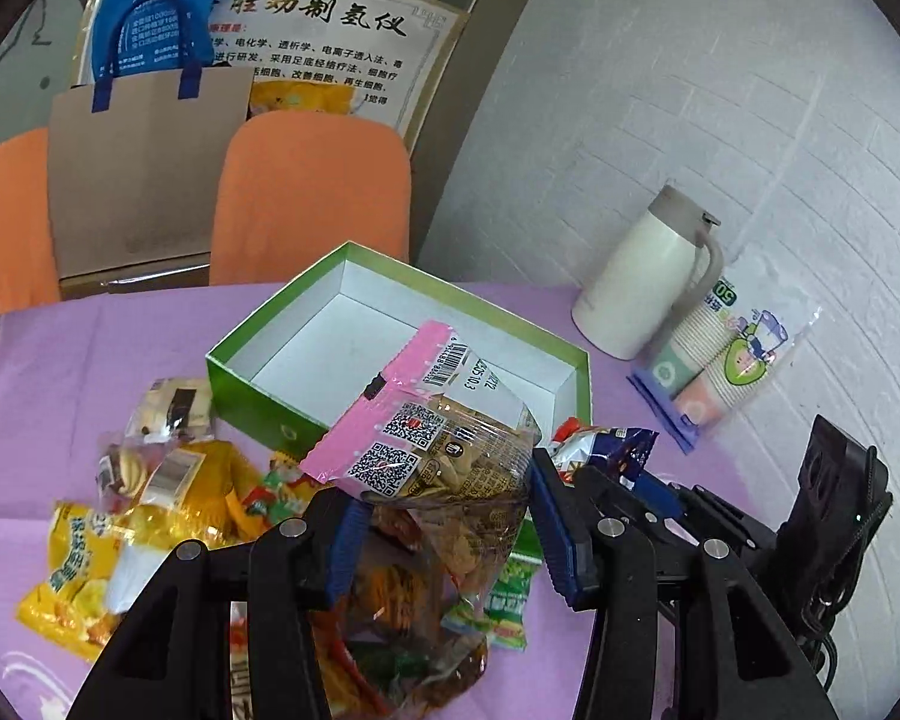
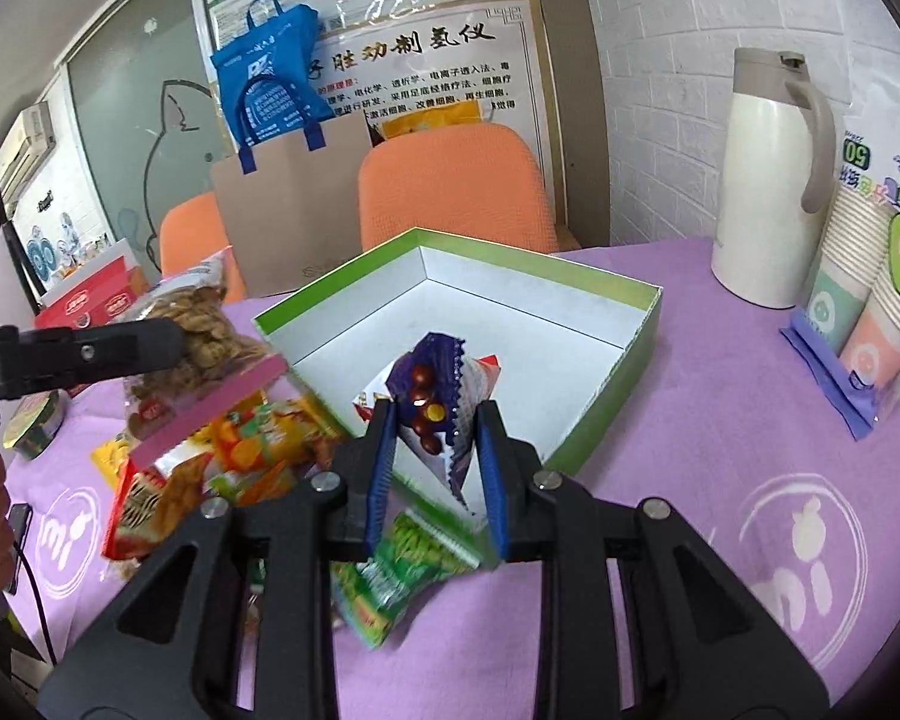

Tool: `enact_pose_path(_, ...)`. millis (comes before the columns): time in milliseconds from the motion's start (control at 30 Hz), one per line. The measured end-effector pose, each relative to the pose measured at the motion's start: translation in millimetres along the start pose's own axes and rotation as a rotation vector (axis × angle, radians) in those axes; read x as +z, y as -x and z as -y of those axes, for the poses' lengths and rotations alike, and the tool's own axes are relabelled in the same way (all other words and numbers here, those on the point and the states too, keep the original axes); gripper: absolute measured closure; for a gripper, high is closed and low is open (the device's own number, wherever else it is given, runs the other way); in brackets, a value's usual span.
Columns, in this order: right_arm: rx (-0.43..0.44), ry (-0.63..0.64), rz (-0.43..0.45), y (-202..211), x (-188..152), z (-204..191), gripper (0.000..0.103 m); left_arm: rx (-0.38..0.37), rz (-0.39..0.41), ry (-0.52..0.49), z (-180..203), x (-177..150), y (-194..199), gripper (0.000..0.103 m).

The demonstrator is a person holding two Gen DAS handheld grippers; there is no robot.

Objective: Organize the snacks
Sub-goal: 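Drop the pink-labeled bag in the green box with left tool while right tool drops blue candy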

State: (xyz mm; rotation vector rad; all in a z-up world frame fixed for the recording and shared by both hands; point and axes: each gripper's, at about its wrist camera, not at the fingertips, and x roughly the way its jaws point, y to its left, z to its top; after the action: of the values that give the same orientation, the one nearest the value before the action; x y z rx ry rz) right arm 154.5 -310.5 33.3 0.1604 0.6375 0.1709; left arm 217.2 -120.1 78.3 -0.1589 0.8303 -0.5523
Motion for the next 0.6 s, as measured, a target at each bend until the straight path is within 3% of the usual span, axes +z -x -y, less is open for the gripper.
enact_pose_path(267,0.011,0.039,-0.104,-49.2,6.1,2.8,0.074,0.058,-0.061,0.021,-14.7,16.3,-60.6,0.052)
enact_pose_path(500,0.010,0.059,-0.157,-70.6,3.6,5.3,0.072,0.086,-0.093,0.014,-20.3,20.8,-85.6,0.052)
enact_pose_path(567,0.003,0.094,-0.153,-71.5,3.4,1.6,0.070,0.085,-0.075,0.020,-21.8,20.3,-85.7,0.038)
enact_pose_path(600,-0.006,0.116,-0.142,-68.7,2.7,-0.7,0.057,0.090,-0.068,0.023,-22.0,19.5,-83.3,0.017)
